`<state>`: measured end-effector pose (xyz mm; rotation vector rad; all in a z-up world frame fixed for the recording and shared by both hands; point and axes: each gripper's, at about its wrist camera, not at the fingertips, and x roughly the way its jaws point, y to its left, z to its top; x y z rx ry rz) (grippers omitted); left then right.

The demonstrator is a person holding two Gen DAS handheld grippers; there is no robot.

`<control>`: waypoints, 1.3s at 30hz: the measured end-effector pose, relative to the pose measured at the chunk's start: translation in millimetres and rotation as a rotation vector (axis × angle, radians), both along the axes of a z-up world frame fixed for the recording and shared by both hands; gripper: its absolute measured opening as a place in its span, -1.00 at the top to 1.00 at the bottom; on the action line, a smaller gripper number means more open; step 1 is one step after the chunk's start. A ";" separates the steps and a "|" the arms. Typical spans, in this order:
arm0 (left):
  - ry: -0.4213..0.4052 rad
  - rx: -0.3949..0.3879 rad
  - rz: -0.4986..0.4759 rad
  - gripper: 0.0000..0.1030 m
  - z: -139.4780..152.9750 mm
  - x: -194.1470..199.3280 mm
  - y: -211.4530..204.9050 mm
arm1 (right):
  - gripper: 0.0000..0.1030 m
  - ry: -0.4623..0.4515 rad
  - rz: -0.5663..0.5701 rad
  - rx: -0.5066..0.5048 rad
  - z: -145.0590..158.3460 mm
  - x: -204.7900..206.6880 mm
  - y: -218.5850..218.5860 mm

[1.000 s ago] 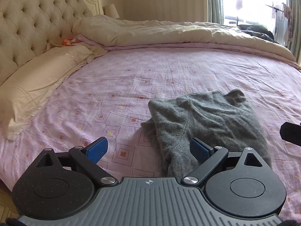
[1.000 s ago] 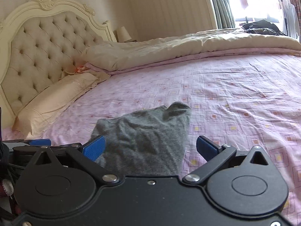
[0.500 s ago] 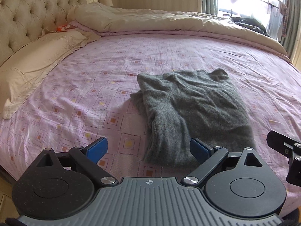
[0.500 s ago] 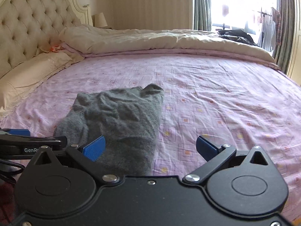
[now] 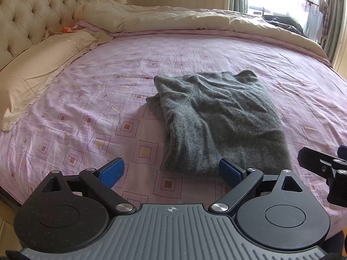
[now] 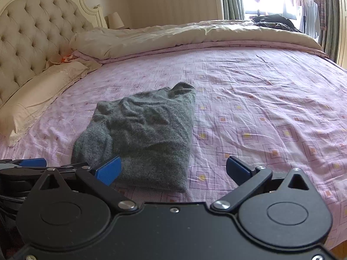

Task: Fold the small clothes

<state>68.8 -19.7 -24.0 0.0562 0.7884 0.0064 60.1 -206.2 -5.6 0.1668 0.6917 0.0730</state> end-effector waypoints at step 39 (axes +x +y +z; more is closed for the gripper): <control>0.091 -0.188 0.194 -0.98 -49.4 78.3 70.0 | -0.99 0.062 -0.047 0.027 -18.6 11.4 -16.0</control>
